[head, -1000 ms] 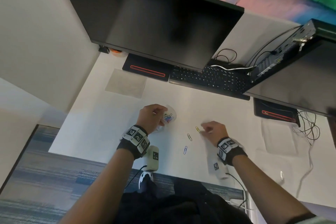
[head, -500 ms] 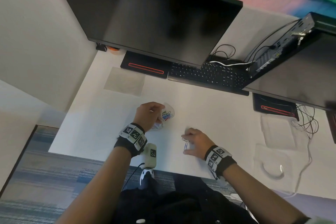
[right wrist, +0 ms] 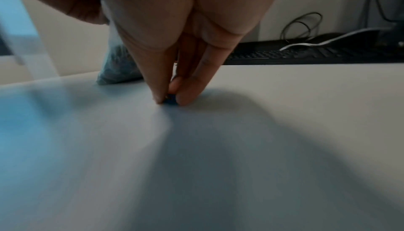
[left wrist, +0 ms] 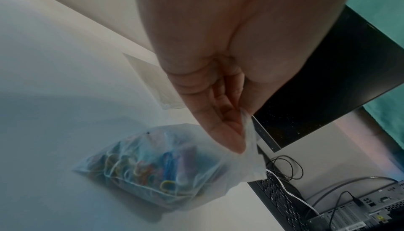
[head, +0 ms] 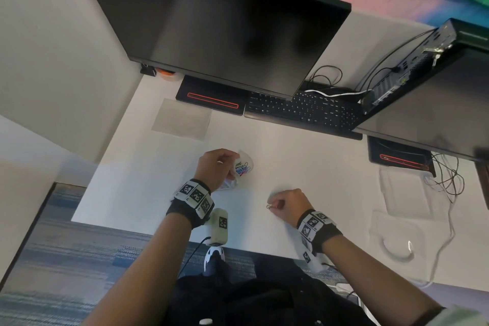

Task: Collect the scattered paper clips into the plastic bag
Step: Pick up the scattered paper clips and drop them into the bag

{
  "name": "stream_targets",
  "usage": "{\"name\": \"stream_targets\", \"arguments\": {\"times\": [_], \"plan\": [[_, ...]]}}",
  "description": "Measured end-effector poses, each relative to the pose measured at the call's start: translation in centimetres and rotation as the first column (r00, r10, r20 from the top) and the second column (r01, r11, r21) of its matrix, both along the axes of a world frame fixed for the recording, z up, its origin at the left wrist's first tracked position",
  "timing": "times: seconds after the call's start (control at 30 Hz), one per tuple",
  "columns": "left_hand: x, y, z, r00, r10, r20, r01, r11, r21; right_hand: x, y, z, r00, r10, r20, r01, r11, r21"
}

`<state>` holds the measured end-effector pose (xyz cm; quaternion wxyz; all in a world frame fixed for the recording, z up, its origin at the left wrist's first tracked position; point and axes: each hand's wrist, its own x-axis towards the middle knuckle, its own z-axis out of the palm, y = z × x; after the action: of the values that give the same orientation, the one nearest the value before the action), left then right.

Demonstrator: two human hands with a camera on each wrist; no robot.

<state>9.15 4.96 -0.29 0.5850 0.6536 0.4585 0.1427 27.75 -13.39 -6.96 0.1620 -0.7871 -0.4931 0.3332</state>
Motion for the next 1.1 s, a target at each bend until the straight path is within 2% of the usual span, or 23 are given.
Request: {"name": "stream_targets", "arguments": {"times": [0.07,0.13,0.33,0.43,0.73,0.83,0.9,0.97,1.1], "plan": [[0.1,-0.1,0.1,1.000,0.004,-0.006,-0.004,1.000,-0.007,0.2,0.0,-0.1,0.996,-0.032,-0.088,0.029,0.999,-0.032],[0.4,-0.1,0.1,1.000,0.016,-0.010,-0.016,1.000,-0.017,0.3,-0.1,-0.1,0.993,-0.015,-0.115,0.008,0.998,-0.059],[0.7,-0.2,0.3,1.000,0.014,-0.027,-0.014,1.000,-0.020,0.8,0.0,0.4,0.989,0.146,-0.005,-0.146,0.988,-0.049],[0.9,-0.3,0.4,0.999,0.006,-0.040,-0.006,1.000,-0.013,1.2,0.2,0.9,0.988,0.126,0.088,-0.115,0.986,-0.117],[1.5,-0.6,0.9,0.999,-0.001,-0.052,-0.001,1.000,-0.030,1.5,-0.7,1.5,0.986,0.160,0.044,-0.152,0.977,-0.151],[1.8,-0.9,1.6,0.999,-0.007,-0.052,0.005,1.000,-0.027,1.7,0.2,2.4,0.995,0.078,-0.066,-0.083,0.994,-0.077],[2.0,-1.1,2.0,0.998,-0.013,-0.059,0.012,1.000,-0.026,1.8,2.0,4.0,0.989,-0.043,-0.143,0.051,0.997,0.055],[2.3,-1.3,2.2,0.998,-0.016,-0.069,0.014,1.000,-0.026,1.6,4.6,6.5,0.984,-0.088,-0.157,0.117,0.976,0.184],[2.8,-1.5,2.3,0.993,-0.083,-0.081,0.083,0.997,-0.010,0.3,8.5,9.3,0.996,0.049,-0.080,-0.025,0.962,0.271]]}}
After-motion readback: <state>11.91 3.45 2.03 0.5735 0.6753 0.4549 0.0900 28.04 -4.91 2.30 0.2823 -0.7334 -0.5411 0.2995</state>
